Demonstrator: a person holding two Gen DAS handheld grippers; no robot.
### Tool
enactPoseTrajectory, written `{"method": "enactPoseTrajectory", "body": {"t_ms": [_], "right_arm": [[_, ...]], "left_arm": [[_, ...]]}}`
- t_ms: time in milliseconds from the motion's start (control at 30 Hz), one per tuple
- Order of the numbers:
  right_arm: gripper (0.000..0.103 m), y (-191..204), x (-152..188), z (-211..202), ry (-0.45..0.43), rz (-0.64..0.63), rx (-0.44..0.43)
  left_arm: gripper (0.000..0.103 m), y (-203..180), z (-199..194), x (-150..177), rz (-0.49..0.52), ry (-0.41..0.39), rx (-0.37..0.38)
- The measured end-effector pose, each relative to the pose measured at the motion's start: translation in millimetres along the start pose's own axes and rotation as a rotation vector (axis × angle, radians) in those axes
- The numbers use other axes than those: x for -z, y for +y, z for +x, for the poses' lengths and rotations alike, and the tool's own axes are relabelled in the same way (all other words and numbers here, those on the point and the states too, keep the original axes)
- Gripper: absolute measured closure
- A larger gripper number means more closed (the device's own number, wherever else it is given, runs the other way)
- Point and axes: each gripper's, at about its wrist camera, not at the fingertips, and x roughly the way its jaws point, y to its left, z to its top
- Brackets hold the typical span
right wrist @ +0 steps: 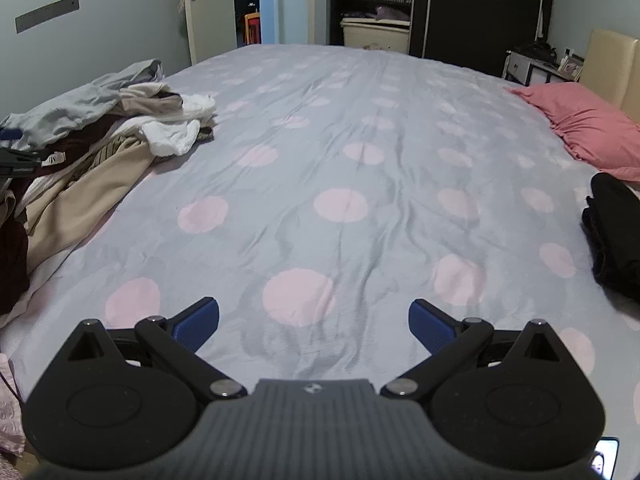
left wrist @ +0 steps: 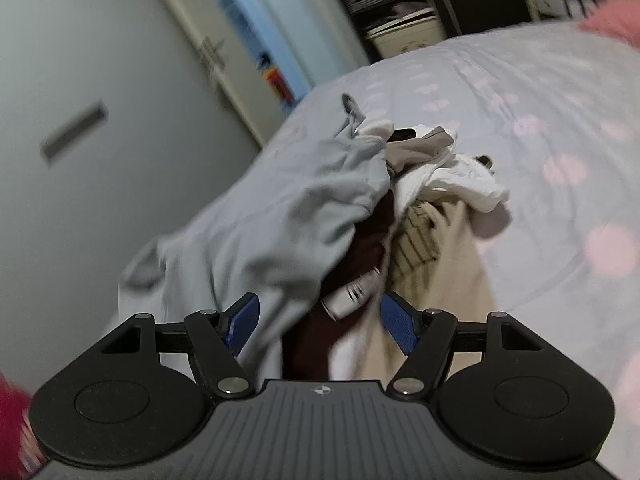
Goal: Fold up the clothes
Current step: 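Reach the left gripper into the clothes heap and grasp the grey shirt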
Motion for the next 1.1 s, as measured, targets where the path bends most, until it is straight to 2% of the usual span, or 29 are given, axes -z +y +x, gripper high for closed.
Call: {"method": "enactPoseTrajectory", "body": {"t_ms": [100, 167, 200, 267, 333, 400, 467, 500, 667, 700, 900, 933, 1067, 1100], "right_arm": [[0.001, -2, 1, 9, 0.021, 0.012, 0.007], [0.001, -3, 2, 16, 0.041, 0.028, 0.007], [0.001, -3, 2, 20, 0.047, 0.033, 0.005], [0.001, -1, 1, 25, 0.055, 0.034, -0.002], [0.001, 2, -1, 28, 0.057, 0.026, -0.012], [0.001, 6, -1, 30, 0.059, 0.015, -0.021], [0.001, 8, -1, 31, 0.063, 0.011, -0.027], [0.001, 9, 0, 30, 0.064, 0.011, -0.029], [0.001, 11, 3, 26, 0.058, 0.009, -0.022], [0.001, 11, 3, 25, 0.055, 0.01, -0.019], [0.001, 9, 7, 17, 0.043, 0.018, -0.015], [0.001, 9, 7, 15, 0.041, 0.021, -0.019], [0.001, 10, 8, 6, 0.026, 0.019, -0.036], [0.001, 10, 9, 5, 0.024, 0.016, -0.036]], "left_arm": [[0.036, 2, 18, 1, 0.079, -0.027, -0.055], [0.04, 3, 29, 1, 0.121, -0.041, -0.089], [0.047, 5, 32, 0, 0.116, -0.039, -0.1], [0.055, 8, 36, 0, 0.107, -0.039, -0.123], [0.069, 12, 38, 0, 0.086, -0.048, -0.134], [0.078, 16, 38, -1, 0.063, -0.058, -0.145], [0.083, 21, 33, -3, 0.026, -0.078, -0.156], [0.09, 24, 30, -5, 0.011, -0.092, -0.164], [0.095, 38, 6, -21, -0.062, -0.161, -0.152], [0.099, 40, 1, -25, -0.066, -0.175, -0.149], [0.103, 38, -38, -44, -0.021, -0.272, -0.119], [0.103, 37, -43, -46, -0.005, -0.276, -0.116], [0.101, 28, -39, -52, 0.058, -0.209, -0.087], [0.095, 25, -34, -50, 0.078, -0.19, -0.083]]}}
